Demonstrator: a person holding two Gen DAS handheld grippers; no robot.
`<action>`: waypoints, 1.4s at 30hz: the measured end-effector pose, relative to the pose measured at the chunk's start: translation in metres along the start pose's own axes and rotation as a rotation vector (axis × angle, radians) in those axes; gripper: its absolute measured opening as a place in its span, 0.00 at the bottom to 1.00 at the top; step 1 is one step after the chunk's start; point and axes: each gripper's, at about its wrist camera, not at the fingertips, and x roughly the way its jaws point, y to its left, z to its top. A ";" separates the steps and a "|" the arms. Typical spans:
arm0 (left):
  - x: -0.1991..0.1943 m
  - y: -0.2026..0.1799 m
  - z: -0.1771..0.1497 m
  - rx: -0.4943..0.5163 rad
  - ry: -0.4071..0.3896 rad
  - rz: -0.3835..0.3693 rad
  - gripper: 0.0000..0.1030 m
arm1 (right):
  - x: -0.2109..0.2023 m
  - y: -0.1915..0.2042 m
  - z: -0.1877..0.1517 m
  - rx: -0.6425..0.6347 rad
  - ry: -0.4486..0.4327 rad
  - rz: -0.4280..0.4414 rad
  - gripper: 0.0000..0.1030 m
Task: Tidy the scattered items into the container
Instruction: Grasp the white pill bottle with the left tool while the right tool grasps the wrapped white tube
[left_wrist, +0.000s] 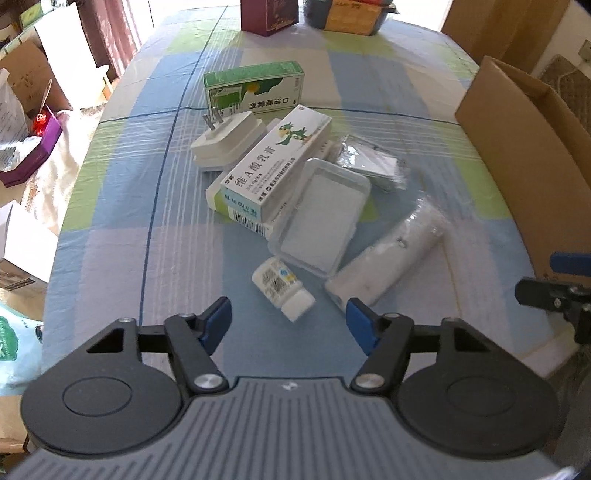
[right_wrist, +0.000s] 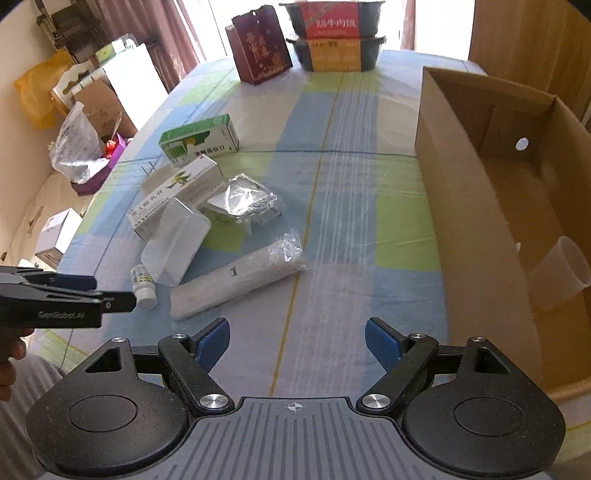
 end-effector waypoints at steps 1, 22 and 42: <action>0.006 0.001 0.002 -0.006 0.004 0.000 0.55 | 0.003 0.000 0.001 0.003 0.005 0.001 0.83; 0.038 0.033 0.004 0.010 -0.013 -0.004 0.22 | 0.093 0.015 0.029 0.387 -0.005 0.007 0.83; 0.038 0.029 0.000 0.030 0.004 -0.017 0.22 | 0.091 0.043 -0.008 -0.177 -0.016 -0.076 0.60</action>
